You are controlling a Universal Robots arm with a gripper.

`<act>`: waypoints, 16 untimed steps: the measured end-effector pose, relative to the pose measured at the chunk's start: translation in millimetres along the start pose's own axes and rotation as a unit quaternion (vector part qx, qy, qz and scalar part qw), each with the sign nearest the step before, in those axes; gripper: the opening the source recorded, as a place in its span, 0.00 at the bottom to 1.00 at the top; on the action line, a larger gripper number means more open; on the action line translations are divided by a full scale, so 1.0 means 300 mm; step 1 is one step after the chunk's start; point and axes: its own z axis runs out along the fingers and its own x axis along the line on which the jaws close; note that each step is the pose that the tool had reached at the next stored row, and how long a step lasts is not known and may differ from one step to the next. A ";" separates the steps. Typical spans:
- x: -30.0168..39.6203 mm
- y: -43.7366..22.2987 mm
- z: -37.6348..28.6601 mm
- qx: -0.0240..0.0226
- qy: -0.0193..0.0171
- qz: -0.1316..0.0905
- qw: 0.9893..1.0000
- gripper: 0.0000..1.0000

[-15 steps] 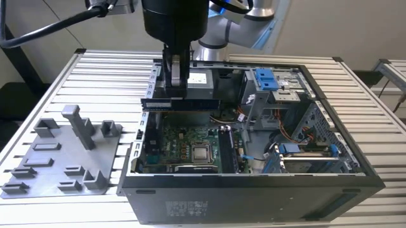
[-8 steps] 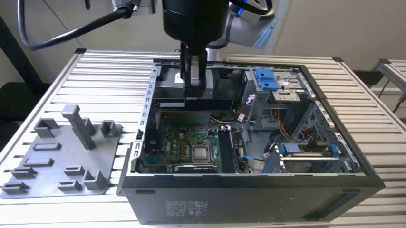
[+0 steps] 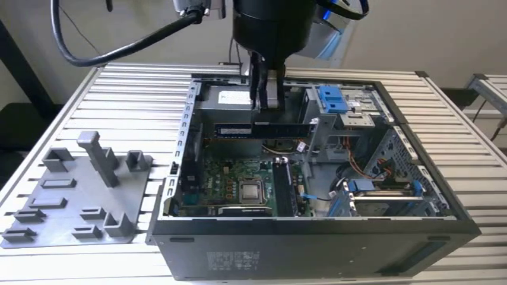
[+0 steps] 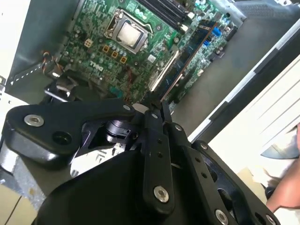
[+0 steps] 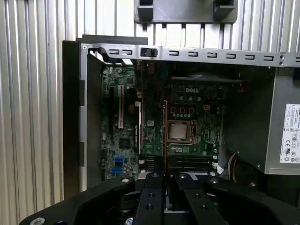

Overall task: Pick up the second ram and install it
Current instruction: 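Pick up the second ram and move it above second insertion slot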

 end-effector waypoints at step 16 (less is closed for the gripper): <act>0.002 -0.191 -0.001 0.000 0.000 0.000 1.000 0.14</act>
